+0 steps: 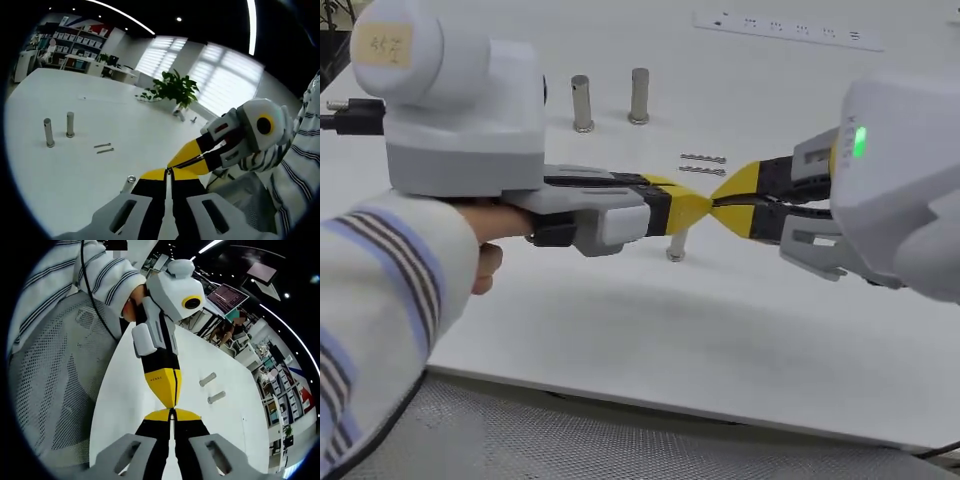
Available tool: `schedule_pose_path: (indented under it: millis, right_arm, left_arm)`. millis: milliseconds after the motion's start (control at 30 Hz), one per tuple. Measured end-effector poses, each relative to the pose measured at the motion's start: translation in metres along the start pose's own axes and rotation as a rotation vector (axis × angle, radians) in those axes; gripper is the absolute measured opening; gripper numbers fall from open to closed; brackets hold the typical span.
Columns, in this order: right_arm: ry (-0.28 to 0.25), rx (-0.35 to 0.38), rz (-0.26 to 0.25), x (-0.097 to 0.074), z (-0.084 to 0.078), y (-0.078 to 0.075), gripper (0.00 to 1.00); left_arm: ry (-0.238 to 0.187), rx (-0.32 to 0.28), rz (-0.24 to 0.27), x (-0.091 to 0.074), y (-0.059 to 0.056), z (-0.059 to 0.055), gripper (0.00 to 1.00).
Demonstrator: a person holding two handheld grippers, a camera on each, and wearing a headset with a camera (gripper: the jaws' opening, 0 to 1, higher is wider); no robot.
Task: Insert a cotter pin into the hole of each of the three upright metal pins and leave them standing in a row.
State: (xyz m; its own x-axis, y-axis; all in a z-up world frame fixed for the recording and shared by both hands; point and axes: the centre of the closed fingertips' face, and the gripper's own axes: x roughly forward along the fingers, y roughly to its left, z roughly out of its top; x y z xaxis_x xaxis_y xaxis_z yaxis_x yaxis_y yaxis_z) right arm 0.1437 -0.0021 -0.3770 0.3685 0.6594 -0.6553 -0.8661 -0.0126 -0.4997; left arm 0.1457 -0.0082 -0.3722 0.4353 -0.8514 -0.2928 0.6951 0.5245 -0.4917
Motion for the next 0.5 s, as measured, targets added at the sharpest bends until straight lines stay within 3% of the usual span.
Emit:
schedule_pose_path:
  millis: [500]
  right_arm:
    - [-0.02, 0.011, 0.0, -0.0013, -0.0004, 0.0031, 0.0]
  left_arm:
    - [0.014, 0.023, 0.004, 0.0003, -0.0016, -0.0019, 0.0]
